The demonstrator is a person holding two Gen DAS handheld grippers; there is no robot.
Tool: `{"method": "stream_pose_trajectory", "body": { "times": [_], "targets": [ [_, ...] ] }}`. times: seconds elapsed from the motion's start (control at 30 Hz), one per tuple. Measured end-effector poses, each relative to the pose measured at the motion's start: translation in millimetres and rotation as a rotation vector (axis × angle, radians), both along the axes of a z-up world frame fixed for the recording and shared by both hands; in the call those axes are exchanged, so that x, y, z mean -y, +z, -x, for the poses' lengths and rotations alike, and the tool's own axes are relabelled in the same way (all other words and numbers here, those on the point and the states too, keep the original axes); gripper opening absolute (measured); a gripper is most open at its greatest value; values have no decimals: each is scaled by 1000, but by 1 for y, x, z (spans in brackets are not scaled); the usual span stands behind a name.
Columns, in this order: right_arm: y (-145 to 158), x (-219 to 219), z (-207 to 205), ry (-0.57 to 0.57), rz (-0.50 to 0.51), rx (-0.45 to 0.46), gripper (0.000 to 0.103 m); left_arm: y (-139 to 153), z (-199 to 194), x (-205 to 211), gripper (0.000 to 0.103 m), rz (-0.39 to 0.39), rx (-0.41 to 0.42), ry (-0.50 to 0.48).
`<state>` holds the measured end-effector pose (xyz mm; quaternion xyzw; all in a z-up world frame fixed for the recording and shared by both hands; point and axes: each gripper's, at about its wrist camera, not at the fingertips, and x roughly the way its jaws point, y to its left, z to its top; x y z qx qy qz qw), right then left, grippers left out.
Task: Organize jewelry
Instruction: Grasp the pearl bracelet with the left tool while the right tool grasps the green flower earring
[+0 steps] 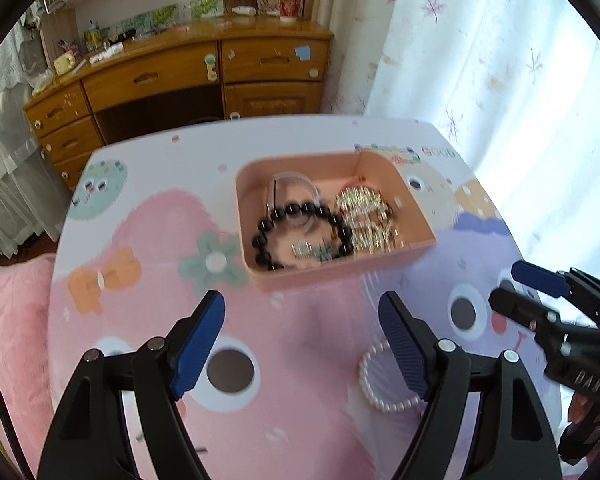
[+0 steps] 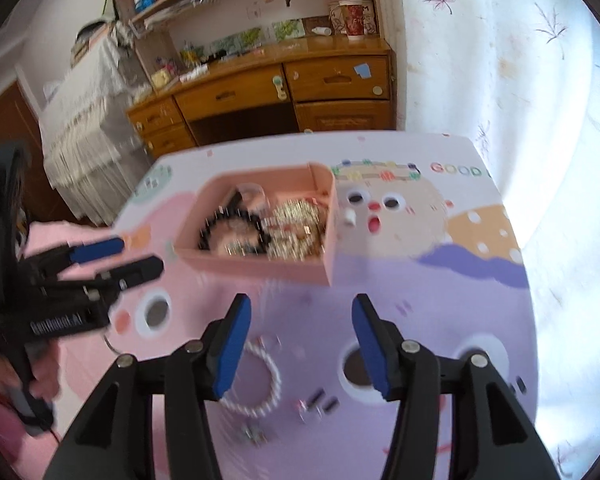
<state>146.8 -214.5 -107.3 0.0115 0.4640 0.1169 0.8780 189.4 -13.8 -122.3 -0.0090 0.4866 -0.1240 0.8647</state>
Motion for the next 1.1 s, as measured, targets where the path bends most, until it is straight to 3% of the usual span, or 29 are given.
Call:
{"method": "stream_pose_trajectory", "body": {
  "times": [0.1,0.3,0.5,0.77,0.97,1.1],
  "targets": [
    [-7,-5,23,16,38,28,53,-10,9,2,78,21,-40,-8],
    [-25,-12,62,-13,-10,78,53,-32,31,4,78,83,-68,-11],
    [-44,-32,93,-26,57,150,53,-57,46,19,77,92,-100,-43],
    [-68,-55,106,78,155,115,52,-69,60,46,53,24,-63,-104],
    [-75,-56,107,94,141,90,39,-75,62,53,38,-7,-59,-101],
    [-78,-55,106,93,128,73,31,-77,60,55,36,-23,-50,-91]
  ]
}}
